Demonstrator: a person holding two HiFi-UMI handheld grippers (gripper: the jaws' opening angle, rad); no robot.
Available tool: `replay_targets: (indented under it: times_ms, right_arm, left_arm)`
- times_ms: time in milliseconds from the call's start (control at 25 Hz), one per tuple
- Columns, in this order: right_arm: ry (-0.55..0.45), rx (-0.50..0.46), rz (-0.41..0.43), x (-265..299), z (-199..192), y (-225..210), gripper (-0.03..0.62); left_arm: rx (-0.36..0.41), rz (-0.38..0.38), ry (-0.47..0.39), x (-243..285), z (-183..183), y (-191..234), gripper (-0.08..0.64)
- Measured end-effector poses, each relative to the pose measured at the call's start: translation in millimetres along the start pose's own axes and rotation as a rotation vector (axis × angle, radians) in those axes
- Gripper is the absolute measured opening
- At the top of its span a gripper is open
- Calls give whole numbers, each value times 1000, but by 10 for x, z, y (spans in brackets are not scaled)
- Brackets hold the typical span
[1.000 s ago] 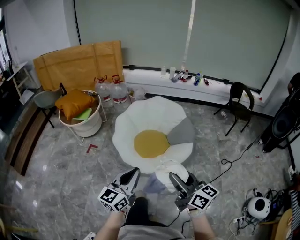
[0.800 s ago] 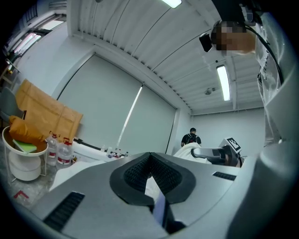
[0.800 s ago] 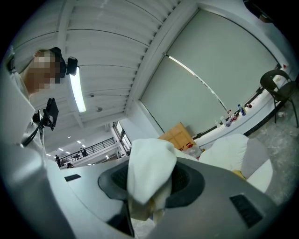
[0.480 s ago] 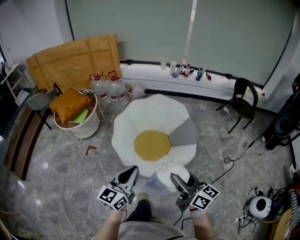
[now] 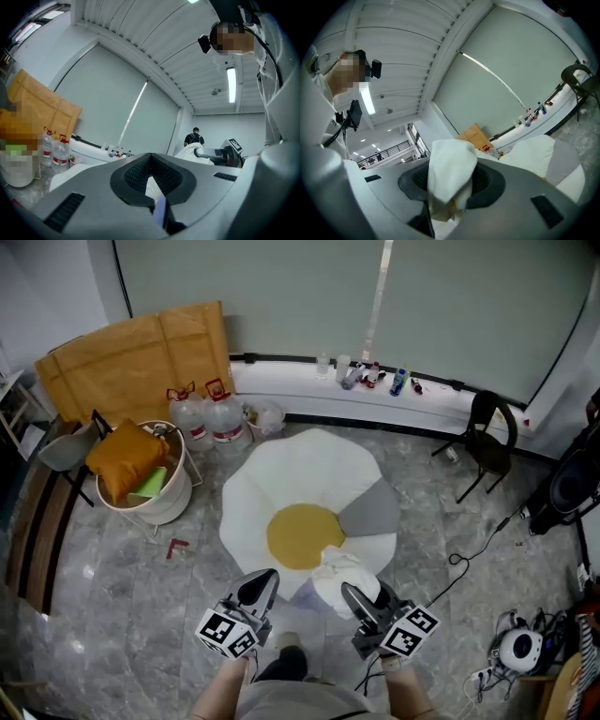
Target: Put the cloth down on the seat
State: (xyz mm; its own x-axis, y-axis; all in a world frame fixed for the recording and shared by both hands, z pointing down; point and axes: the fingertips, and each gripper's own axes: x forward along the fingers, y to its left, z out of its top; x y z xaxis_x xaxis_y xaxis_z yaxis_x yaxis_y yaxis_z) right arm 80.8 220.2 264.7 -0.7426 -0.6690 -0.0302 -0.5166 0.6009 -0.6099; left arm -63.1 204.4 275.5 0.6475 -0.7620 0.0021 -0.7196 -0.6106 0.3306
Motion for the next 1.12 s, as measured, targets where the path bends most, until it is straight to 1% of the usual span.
replay_targets:
  times_ms: [200, 360, 560, 880, 1120]
  right_arm:
    - [-2, -3, -25, 249, 33, -149, 166]
    - [-18, 0, -35, 392, 49, -263, 166]
    - [-8, 5, -37, 486, 105, -460, 166]
    - [43, 6, 15, 644, 228, -784, 166]
    - [83, 12, 46, 792, 272, -1116, 166]
  left_arm:
    - [-5, -21, 16, 153, -6, 247, 14]
    - [-29, -17, 27, 242, -81, 414, 14]
    - [-44, -13, 38, 472, -160, 494, 14]
    - [-52, 9, 37, 918, -153, 625, 14]
    - [-64, 50, 49, 1219, -228, 810, 14]
